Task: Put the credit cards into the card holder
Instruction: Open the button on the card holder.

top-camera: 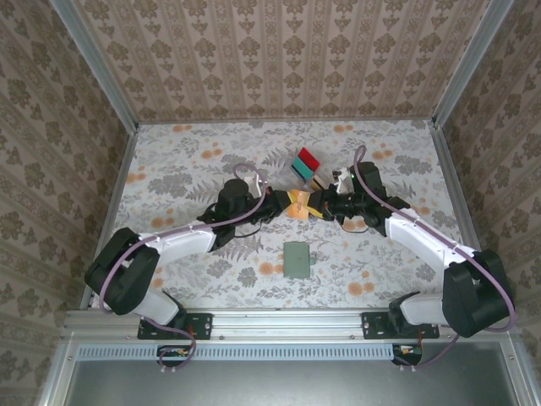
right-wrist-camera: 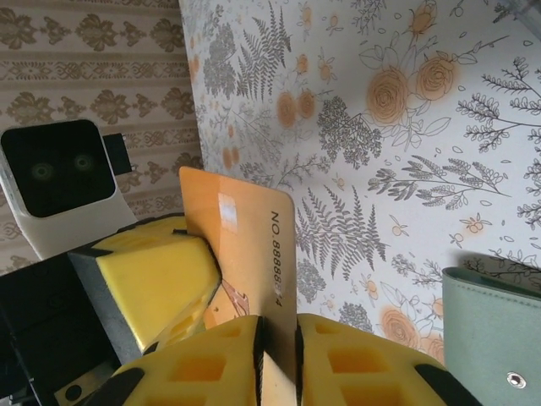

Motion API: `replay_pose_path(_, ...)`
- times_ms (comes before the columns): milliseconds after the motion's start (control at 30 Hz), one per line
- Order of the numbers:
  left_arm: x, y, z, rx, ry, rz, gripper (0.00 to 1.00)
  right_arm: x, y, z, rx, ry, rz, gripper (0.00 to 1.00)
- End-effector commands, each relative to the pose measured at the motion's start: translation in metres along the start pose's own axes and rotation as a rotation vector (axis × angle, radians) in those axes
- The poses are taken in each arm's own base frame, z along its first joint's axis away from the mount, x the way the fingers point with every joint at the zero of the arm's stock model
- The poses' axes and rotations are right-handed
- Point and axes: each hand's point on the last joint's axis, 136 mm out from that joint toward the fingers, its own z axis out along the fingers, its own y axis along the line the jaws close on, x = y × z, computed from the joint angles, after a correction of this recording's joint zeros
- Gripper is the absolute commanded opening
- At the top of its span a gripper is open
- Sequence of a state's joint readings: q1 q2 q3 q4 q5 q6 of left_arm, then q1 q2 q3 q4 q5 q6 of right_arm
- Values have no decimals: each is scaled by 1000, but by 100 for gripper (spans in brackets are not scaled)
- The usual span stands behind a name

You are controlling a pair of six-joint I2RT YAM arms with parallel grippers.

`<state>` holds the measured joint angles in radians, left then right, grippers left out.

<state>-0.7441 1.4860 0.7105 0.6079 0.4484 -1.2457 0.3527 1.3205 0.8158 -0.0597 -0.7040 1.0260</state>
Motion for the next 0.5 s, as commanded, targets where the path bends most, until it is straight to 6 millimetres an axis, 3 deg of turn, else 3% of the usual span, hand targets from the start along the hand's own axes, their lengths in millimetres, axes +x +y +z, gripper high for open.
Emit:
replay_pose_path(0, 4, -11, -2, 30, 20, 4, 0, 2, 31, -1, -135, 37, -45, 23)
replay_pose_path(67, 4, -12, -2, 36, 18, 0, 0, 0, 35, -2, -156, 35, -51, 25)
replay_pose_path(367, 5, -10, -6, 46, 4, -15, 0, 1, 39, -6, -190, 48, -52, 15)
replay_pose_path(467, 6, 4, -9, -19, -11, -28, 22, 5, 29, -8, -153, 34, -40, 9)
